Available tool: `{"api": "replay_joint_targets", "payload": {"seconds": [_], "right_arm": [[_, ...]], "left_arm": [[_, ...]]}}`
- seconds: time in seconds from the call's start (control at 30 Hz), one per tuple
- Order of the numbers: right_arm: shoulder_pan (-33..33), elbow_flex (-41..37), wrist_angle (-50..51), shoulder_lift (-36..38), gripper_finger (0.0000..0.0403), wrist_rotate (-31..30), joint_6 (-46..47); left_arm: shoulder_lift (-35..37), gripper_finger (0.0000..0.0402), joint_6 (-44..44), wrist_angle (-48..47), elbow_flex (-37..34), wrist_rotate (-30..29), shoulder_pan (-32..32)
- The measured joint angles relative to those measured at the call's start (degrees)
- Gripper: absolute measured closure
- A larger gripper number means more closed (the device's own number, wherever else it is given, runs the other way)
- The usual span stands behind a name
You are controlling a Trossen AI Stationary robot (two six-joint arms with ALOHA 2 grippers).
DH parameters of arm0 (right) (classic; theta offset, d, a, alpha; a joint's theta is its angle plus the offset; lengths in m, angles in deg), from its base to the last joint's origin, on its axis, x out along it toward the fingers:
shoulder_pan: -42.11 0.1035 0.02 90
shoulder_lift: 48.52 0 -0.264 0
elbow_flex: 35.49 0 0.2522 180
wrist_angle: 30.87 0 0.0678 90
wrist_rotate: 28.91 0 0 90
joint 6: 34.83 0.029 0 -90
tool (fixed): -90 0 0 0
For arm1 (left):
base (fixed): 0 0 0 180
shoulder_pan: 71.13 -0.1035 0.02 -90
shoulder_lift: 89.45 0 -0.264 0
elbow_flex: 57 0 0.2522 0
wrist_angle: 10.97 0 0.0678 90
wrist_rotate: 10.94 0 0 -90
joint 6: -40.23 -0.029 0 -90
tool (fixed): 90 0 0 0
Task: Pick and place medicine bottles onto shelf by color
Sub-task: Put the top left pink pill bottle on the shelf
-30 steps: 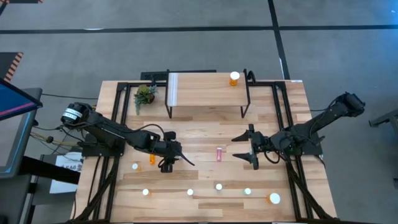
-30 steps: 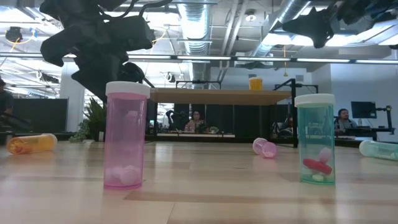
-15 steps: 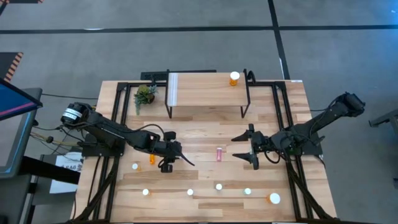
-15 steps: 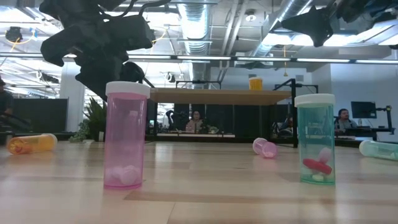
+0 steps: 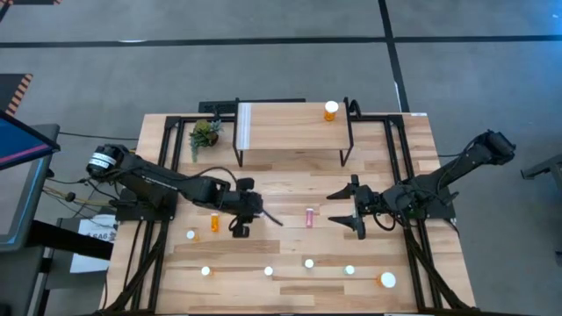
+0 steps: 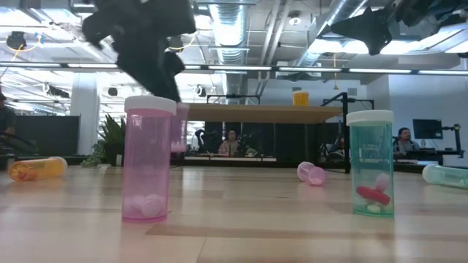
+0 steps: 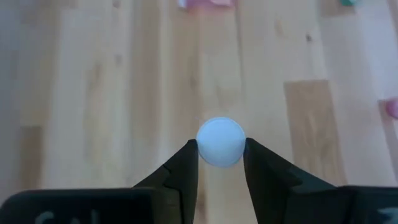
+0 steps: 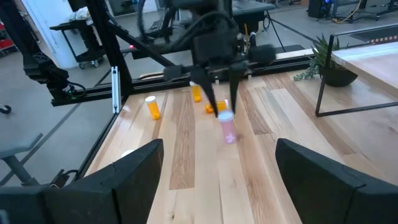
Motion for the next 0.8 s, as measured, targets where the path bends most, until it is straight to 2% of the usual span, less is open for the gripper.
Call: {"api": "replay_joint_targets", "payload": {"seconds": [0.27, 0.53, 0.8], "right_arm": [[0.00, 0.00, 0.08, 0.00, 0.0072, -0.25, -0.09], [0.00, 0.00, 0.43, 0.00, 0.0072, -0.44, -0.10], [-0.77, 0.00, 0.50, 0.00, 0.0072, -1.31, -0.17]], "left_arm": [[0.00, 0.0305, -4.32, -8.16, 11.67, 0.01, -8.11], [0.00, 0.0305, -9.09, -10.01, 23.78, 0.68, -16.77], [-0.02, 0.0305, -10.53, -10.71, 32.52, 7.82, -25.01]]}}
